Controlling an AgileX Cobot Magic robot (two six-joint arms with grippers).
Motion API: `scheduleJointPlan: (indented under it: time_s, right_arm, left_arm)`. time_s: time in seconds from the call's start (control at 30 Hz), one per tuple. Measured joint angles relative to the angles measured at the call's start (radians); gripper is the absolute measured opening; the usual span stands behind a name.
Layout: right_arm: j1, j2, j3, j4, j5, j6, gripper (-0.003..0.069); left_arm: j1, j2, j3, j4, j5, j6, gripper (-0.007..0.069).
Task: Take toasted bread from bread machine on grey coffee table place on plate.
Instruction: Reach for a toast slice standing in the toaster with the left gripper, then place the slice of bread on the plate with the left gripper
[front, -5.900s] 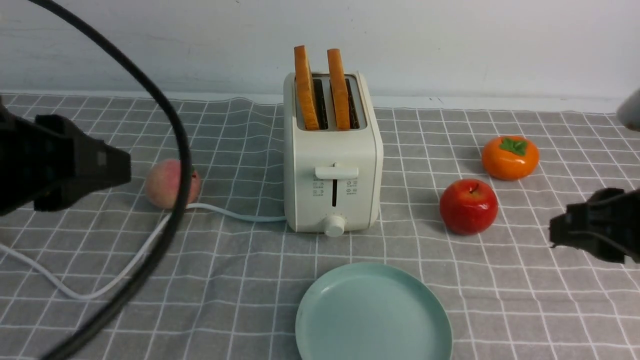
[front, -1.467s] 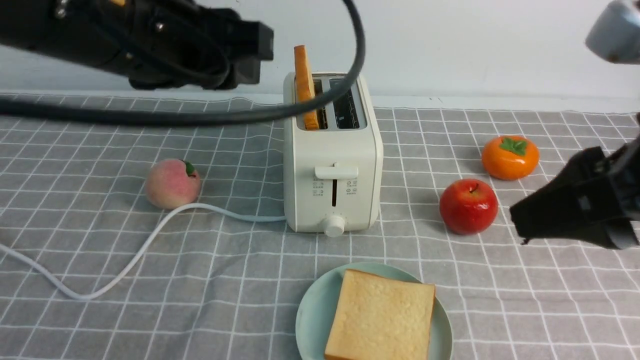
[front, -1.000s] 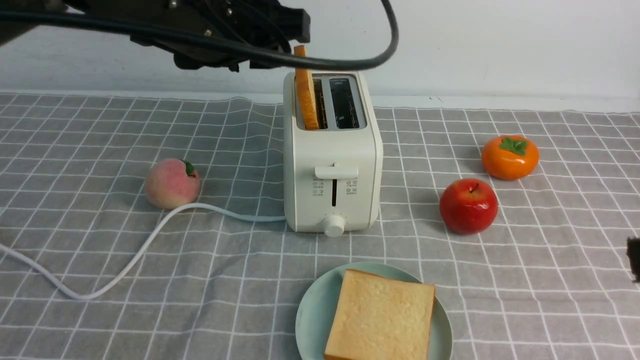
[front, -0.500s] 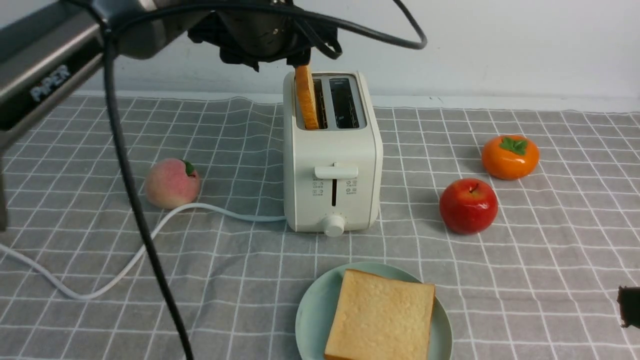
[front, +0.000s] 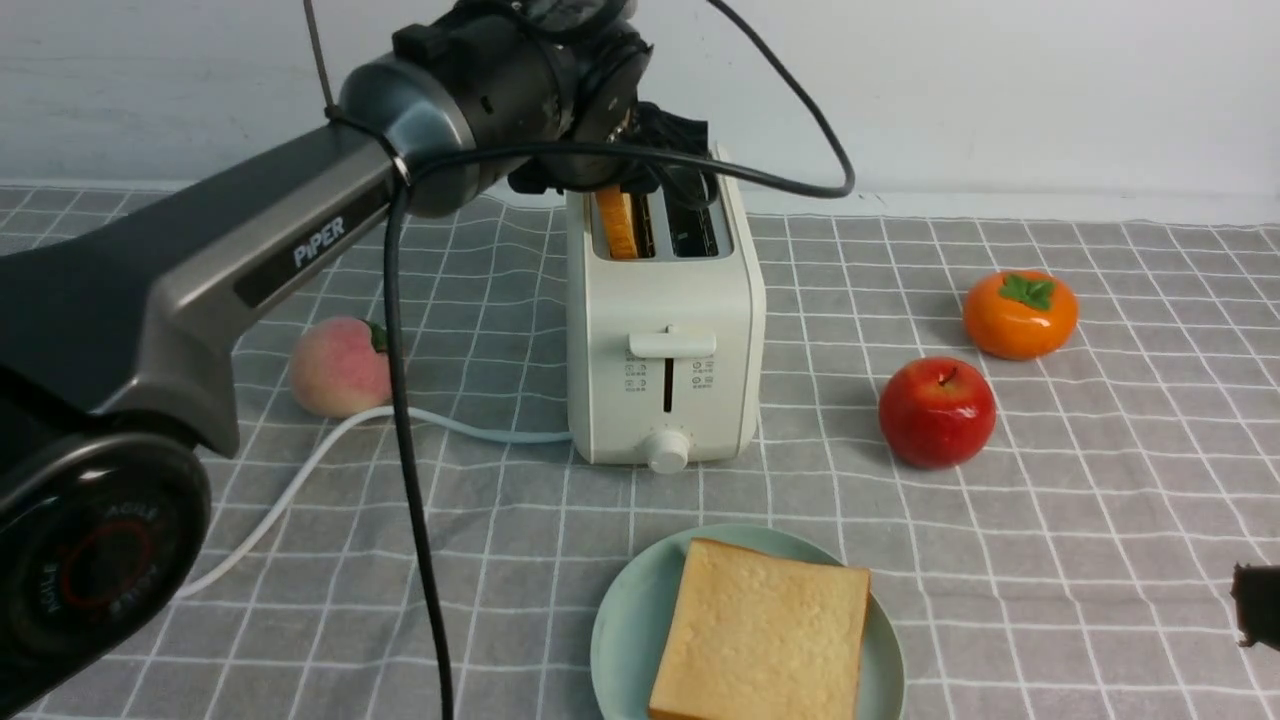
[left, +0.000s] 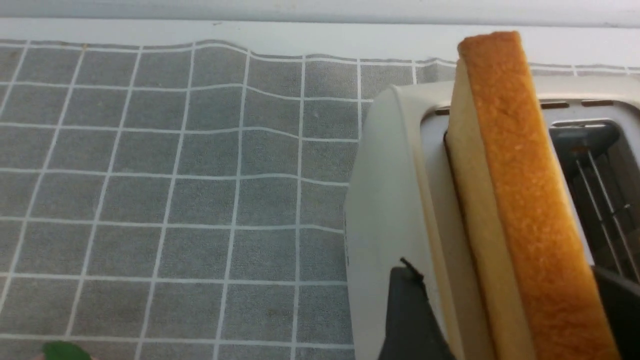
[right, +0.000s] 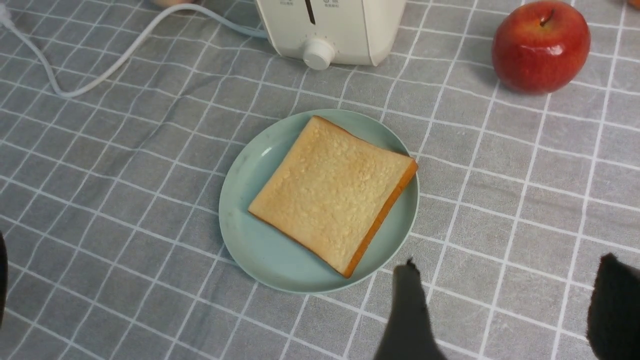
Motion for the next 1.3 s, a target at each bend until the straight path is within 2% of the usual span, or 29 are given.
scheduleJointPlan:
  time_s: [0.1, 0.27, 0.3, 0.33, 0.4, 0.7, 0.87, 0.93, 1.07, 1.1, 1.13, 1.17, 1.2, 1.3]
  right_arm:
    - [0.0, 0.001, 0.0, 0.0, -0.003, 0.0, 0.0459]
    - [0.0, 0.001, 0.0, 0.0, -0.035, 0.0, 0.0455]
    - [0.0, 0.001, 0.0, 0.0, -0.036, 0.0, 0.0455]
    - [0.0, 0.001, 0.0, -0.004, -0.039, 0.0, 0.0451]
    - [0.0, 0.001, 0.0, -0.01, -0.042, 0.0, 0.0446]
    - [0.0, 0.002, 0.0, -0.037, -0.045, 0.0, 0.0402]
    - [0.0, 0.002, 0.0, -0.04, -0.05, 0.003, 0.0348]
    - [0.0, 0.002, 0.0, -0.043, -0.055, 0.003, 0.0327]
    - [0.0, 0.002, 0.0, -0.043, -0.057, 0.003, 0.0295]
    - [0.0, 0.002, 0.0, -0.037, -0.057, 0.003, 0.0279]
    - [0.0, 0.002, 0.0, -0.036, -0.057, 0.003, 0.0274]
    - [0.0, 0.002, 0.0, -0.029, -0.057, 0.003, 0.0253]
    - [0.0, 0.002, 0.0, -0.027, -0.057, 0.003, 0.0248]
    - [0.0, 0.002, 0.0, -0.024, -0.057, 0.003, 0.0229]
  left_arm:
    - [0.0, 0.0, 0.0, 0.006, -0.006, 0.0, 0.0376]
    - [0.0, -0.002, 0.0, 0.005, -0.014, 0.0, 0.0203]
    - [0.0, -0.003, 0.0, 0.003, -0.014, 0.0, 0.0203]
    - [0.0, -0.008, 0.0, -0.002, -0.014, 0.0, 0.0139]
    - [-0.001, -0.021, -0.002, -0.004, -0.012, 0.004, 0.0088]
    - [-0.001, -0.186, -0.017, 0.001, 0.12, 0.059, 0.0083]
    - [-0.001, -0.358, -0.022, -0.002, 0.388, 0.234, 0.0083]
    - [-0.001, -0.407, -0.009, -0.018, 0.438, 0.275, 0.0083]
    - [0.001, -0.481, 0.082, -0.1, 0.456, 0.323, 0.0083]
    - [0.0, -0.506, 0.143, -0.188, 0.456, 0.368, 0.0083]
    - [0.0, -0.506, 0.151, -0.201, 0.456, 0.374, 0.0083]
    - [0.0, -0.516, 0.231, -0.328, 0.452, 0.434, 0.0083]
    - [0.0, -0.517, 0.249, -0.345, 0.45, 0.449, 0.0083]
    - [0.0, -0.506, 0.417, -0.662, 0.365, 0.639, 0.0083]
